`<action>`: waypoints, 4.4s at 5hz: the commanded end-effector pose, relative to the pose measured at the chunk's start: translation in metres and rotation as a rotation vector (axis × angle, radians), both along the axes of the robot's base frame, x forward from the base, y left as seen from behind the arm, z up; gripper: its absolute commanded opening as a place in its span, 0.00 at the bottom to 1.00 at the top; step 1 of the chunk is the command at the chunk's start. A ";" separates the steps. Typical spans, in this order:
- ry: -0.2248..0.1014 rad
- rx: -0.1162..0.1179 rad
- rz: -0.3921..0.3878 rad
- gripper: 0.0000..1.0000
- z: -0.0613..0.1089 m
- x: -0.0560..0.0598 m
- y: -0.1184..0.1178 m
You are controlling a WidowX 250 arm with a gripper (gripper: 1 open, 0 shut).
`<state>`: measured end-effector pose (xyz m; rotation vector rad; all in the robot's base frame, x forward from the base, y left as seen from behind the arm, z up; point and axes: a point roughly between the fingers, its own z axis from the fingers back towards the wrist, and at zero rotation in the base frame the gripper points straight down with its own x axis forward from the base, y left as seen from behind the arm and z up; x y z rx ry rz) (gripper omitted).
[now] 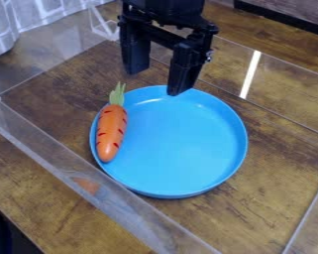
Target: Remove the carrot from inside the blue tray and put it on the table
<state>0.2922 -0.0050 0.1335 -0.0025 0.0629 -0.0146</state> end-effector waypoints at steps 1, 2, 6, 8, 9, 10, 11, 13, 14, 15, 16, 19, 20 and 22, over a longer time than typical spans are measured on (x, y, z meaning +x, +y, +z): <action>0.011 -0.003 0.003 1.00 -0.006 -0.001 0.001; 0.014 -0.003 0.035 1.00 -0.018 -0.008 0.013; -0.017 -0.009 0.087 1.00 -0.057 -0.024 0.049; -0.018 -0.018 0.061 1.00 -0.067 -0.022 0.048; -0.022 -0.015 0.053 1.00 -0.074 -0.020 0.050; -0.028 -0.014 0.046 1.00 -0.079 -0.018 0.052; -0.041 -0.016 0.038 1.00 -0.083 -0.015 0.054; -0.064 -0.018 0.021 0.00 -0.091 -0.007 0.059; -0.089 -0.022 0.024 0.00 -0.086 -0.004 0.062; -0.110 -0.026 0.027 0.00 -0.080 -0.002 0.064; -0.131 -0.032 0.029 0.00 -0.075 0.001 0.066; -0.132 -0.015 0.053 0.00 -0.084 0.017 0.082; -0.115 -0.003 0.067 0.00 -0.095 0.025 0.091; -0.118 0.016 0.062 0.00 -0.087 0.023 0.097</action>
